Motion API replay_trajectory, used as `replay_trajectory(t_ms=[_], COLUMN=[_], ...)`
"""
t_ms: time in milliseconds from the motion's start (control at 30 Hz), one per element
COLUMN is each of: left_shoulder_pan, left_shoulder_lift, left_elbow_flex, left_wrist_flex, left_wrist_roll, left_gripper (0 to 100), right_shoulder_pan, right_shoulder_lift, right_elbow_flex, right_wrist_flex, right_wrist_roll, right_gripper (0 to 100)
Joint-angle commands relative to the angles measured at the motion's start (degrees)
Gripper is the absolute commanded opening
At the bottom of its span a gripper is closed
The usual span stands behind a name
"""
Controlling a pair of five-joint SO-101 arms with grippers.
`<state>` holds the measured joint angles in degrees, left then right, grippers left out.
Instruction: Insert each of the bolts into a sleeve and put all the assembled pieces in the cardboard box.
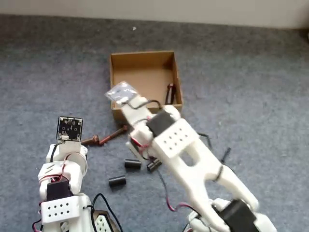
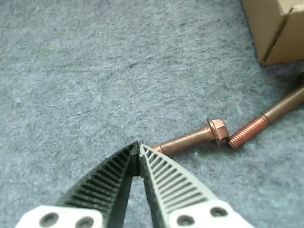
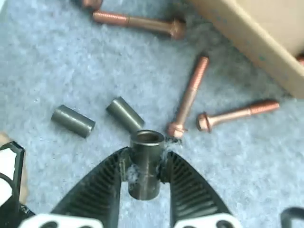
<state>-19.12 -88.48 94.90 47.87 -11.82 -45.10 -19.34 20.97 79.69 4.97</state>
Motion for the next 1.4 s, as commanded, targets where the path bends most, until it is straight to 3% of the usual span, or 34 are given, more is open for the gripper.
replay_trajectory(t_ms=[0,167,400,567,733,1000,1167,1367], left_shoulder_pan=[1.0,1.0,1.1,1.1,5.1,14.5,18.7,23.5], left_shoulder_lift=[-0.5,-0.5,-0.5,0.1,2.1,29.7,49.5,69.7], left_elbow_flex=[-0.7,-1.1,-4.9,-17.5,-31.1,-45.0,-51.9,-60.1], left_wrist_flex=[-1.2,-1.2,0.4,9.6,19.2,22.9,22.8,19.9], left_wrist_roll=[-0.8,-0.8,-0.7,-0.9,-6.1,-7.6,-10.0,-10.1], left_gripper=[1,1,1,1,1,2,16,17], right_shoulder_pan=[6.3,15.5,22.7,23.7,25.2,29.1,29.3,31.9], right_shoulder_lift=[-13.1,-23.4,-32.5,-35.1,-35.3,-35.1,-35.1,-35.5], right_elbow_flex=[7.6,21.2,37.6,45.8,48.5,52.0,52.5,52.4], right_wrist_flex=[-5.7,-15.5,-31.1,-38.9,-42.6,-48.2,-49.0,-49.1], right_wrist_roll=[-4.5,-6.6,-6.7,-13.2,-13.7,-13.7,-13.7,-13.8], right_gripper=[0.5,0.5,0.5,0.5,0.5,0.5,0.5,0.5])
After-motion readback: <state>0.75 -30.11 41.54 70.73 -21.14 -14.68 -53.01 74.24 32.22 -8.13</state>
